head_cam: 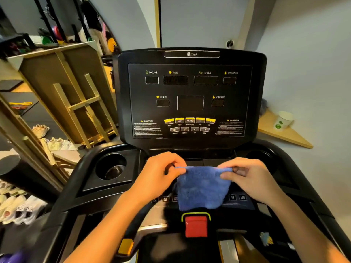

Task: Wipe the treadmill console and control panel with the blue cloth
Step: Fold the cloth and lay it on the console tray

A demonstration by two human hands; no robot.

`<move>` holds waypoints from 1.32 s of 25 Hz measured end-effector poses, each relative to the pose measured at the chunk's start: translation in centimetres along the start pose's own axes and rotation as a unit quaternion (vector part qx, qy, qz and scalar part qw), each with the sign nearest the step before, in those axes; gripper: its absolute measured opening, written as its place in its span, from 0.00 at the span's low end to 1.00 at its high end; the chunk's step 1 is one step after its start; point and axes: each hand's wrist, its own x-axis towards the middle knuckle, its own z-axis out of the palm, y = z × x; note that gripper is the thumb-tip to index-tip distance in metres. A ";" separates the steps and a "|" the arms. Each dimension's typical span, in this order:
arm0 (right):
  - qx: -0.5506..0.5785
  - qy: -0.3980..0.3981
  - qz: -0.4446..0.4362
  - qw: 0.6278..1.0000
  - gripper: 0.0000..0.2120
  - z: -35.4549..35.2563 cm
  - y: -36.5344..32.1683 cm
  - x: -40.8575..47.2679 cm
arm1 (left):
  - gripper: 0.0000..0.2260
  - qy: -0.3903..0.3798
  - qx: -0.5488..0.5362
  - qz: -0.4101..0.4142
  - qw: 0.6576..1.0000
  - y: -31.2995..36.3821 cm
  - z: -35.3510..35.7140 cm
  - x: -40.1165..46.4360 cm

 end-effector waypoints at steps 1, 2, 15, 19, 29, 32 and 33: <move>0.003 -0.003 0.012 1.000 0.10 0.5 0.0 1.0 | 0.04 0.000 0.004 -0.008 1.000 -0.7 -0.4 0.7; 0.005 -0.006 0.027 1.000 0.09 0.9 0.1 2.1 | 0.04 0.000 0.008 -0.017 1.000 -1.5 -0.6 1.3; -0.079 0.023 0.090 0.993 0.12 5.1 4.8 8.0 | 0.06 0.047 0.111 -0.053 0.991 -7.0 1.6 4.9; -0.115 0.051 0.050 0.991 0.14 6.1 5.9 7.0 | 0.07 0.062 0.157 -0.053 0.984 -7.2 2.8 4.6; -0.200 0.086 -0.032 0.976 0.13 5.6 6.2 5.7 | 0.15 0.104 0.206 -0.100 0.968 -6.8 3.2 2.9; -0.136 -0.009 0.020 0.990 0.14 4.8 6.0 4.6 | 0.20 0.029 0.186 -0.119 0.975 -7.1 2.7 1.7; -0.134 -0.033 0.027 0.990 0.16 4.8 6.0 4.3 | 0.20 0.007 0.181 -0.121 0.976 -7.2 2.7 1.4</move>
